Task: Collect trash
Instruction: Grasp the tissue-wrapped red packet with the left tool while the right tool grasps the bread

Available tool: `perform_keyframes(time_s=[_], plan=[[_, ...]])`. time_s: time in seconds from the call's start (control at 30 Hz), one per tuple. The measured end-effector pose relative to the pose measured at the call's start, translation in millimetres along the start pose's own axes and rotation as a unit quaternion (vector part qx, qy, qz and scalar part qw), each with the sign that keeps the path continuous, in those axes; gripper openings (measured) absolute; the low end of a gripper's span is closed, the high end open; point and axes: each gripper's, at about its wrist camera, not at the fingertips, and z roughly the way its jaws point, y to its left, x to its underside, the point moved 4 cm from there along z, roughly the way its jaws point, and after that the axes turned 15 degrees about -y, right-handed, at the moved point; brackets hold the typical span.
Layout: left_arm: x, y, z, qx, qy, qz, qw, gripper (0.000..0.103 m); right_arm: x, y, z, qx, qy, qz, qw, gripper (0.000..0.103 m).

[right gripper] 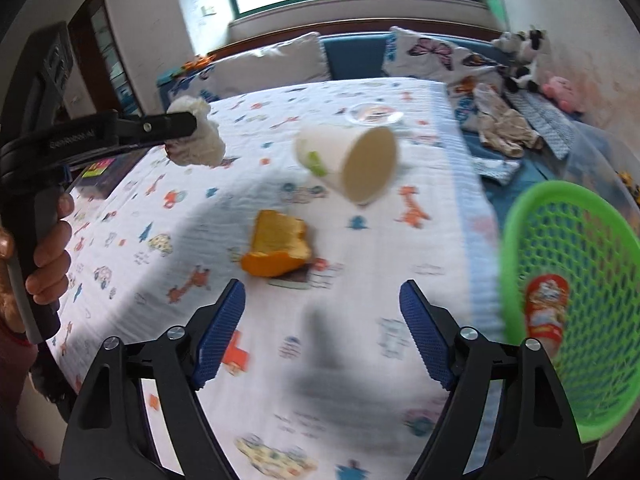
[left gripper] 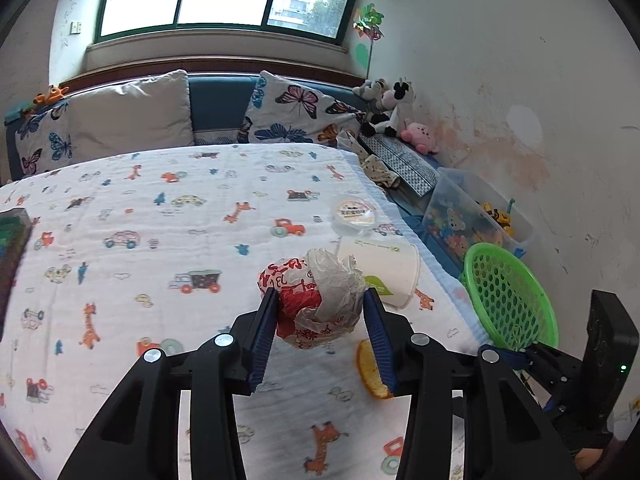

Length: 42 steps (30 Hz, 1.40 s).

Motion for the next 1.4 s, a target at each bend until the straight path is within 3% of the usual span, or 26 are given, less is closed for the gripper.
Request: perform_keyframes(time_s=[0.23, 0.6, 0.73, 1.4], plan=[[2.2, 23.8, -15.4, -0.013, -0.005, -0.013, 0.9998, 0.042, -3.3, 23.1, 36.0, -0.014, 0.022, -0.011, 1.000, 0.070], [10.3, 44.9, -17.7, -0.017, -0.001, -0.036, 0.9992, 0.042, -0.2, 28.2, 68.6, 0.002, 0.044, -0.024, 0.999, 0.060], [13.1, 46.1, -15.8, -0.014, 0.000, -0.042, 0.9990, 0.042, 1.1, 29.1, 69.3, 0.020, 0.045, -0.046, 0.998, 0.050], [15.7, 13.8, -18.1, 0.011, 0.002, -0.027, 0.9996, 0.042, 12.9, 22.6, 25.5, 0.016, 0.028, -0.038, 0.999, 0.037]])
